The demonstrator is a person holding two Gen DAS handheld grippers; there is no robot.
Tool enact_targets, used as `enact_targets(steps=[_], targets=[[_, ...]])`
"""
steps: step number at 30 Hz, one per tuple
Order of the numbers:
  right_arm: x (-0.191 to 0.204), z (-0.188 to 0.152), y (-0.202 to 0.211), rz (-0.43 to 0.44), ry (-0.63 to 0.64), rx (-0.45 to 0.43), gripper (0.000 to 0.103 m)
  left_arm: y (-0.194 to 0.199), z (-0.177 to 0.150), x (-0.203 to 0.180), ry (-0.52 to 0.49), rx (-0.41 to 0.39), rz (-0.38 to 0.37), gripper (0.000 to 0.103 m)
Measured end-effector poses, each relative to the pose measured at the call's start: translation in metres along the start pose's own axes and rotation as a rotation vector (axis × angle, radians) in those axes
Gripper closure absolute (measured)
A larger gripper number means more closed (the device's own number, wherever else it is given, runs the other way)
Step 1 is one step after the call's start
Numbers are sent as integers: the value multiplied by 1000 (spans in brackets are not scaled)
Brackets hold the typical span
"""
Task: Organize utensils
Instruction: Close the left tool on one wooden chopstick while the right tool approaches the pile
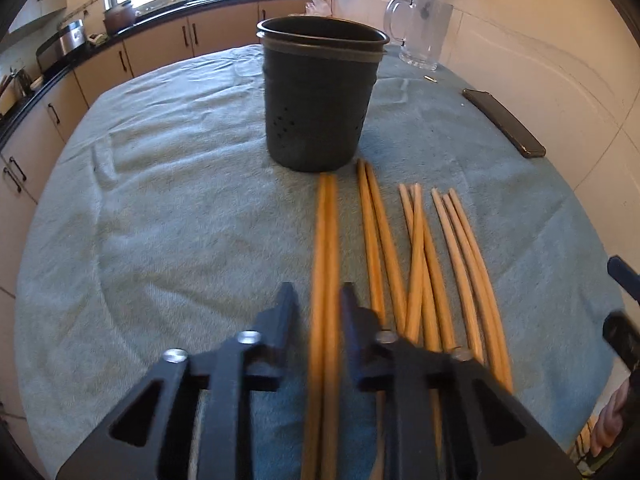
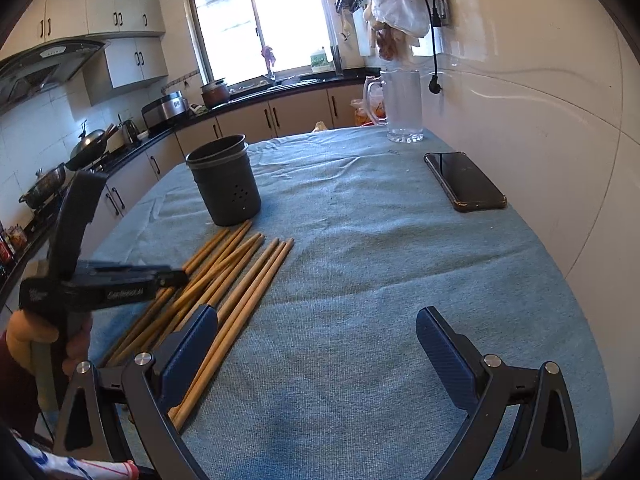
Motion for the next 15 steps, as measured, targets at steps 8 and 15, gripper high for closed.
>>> enact_targets(steps=[8, 15], targets=[[7, 1, -3, 6, 28, 4, 1, 2, 1, 16, 72, 0, -70, 89], [12, -3, -10, 14, 31, 24, 1, 6, 3, 35, 153, -18, -112, 89]])
Point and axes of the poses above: each gripper's, at about its wrist camera, not at the fingertips, and y roughly against the way its jaws point, x to its left, z to its top, the point moved 2 cm from there along -y, roughly the way its jaws point, and after that the axes turned 4 degrees about y, right-handed, at the moved point
